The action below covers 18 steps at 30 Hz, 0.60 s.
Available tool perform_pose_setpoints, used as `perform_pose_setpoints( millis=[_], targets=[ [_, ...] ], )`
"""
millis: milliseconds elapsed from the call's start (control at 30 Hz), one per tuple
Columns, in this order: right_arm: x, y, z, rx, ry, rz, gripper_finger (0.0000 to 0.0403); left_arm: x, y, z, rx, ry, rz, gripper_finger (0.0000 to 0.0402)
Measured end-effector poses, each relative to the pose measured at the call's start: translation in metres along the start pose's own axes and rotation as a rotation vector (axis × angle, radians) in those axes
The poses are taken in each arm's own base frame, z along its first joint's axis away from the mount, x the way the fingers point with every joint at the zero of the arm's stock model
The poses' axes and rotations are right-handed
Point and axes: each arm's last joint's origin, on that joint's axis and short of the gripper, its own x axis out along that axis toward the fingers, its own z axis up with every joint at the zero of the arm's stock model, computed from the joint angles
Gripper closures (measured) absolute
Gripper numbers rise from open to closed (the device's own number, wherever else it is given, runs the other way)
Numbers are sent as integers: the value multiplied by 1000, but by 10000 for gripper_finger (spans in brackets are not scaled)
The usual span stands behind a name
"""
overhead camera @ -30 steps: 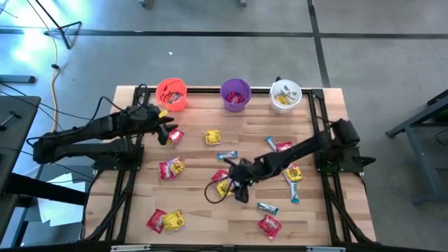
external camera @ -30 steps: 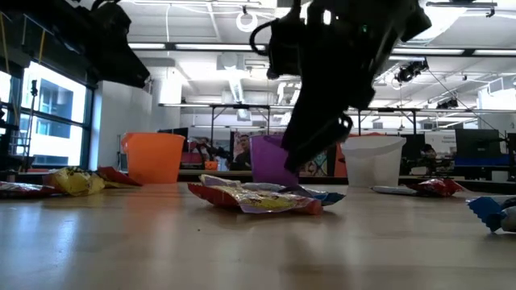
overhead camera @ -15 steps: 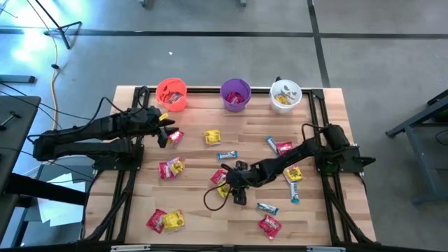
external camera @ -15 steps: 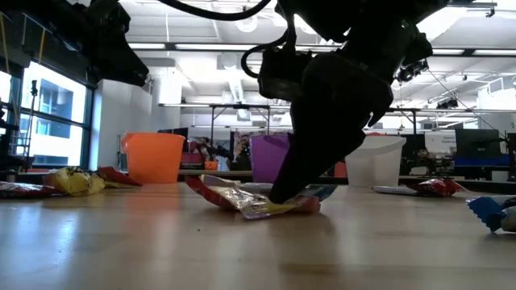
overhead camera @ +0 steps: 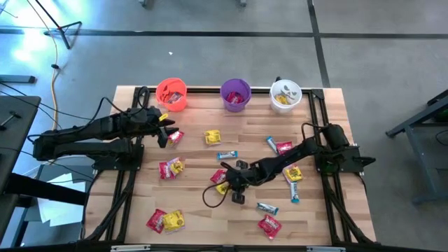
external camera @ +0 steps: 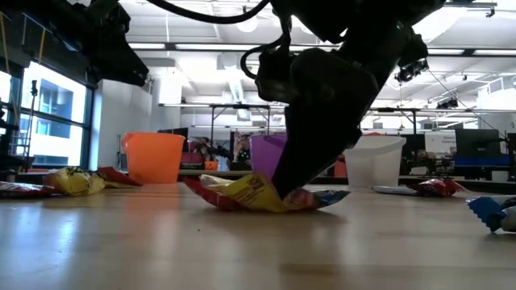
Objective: Sort candy
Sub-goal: Put the yellow candy into the white bucket
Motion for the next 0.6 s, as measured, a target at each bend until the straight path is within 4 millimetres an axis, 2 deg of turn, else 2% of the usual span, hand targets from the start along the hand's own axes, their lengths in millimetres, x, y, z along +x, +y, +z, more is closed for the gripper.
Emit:
perform_pose_setpoints(
  millis=[100, 367, 500, 600],
  targets=[
    [-1, 3, 5, 1, -4, 13, 390, 0, 0, 0, 0, 0, 0, 225],
    [-16, 17, 38, 4, -11, 14, 394, 0, 0, 0, 0, -1, 2, 225],
    [-33, 15, 61, 22, 34, -50, 394, 0, 0, 0, 0, -6, 14, 225],
    [-54, 5, 80, 42, 65, -144, 396, 0, 0, 0, 0, -6, 14, 225]
  ],
)
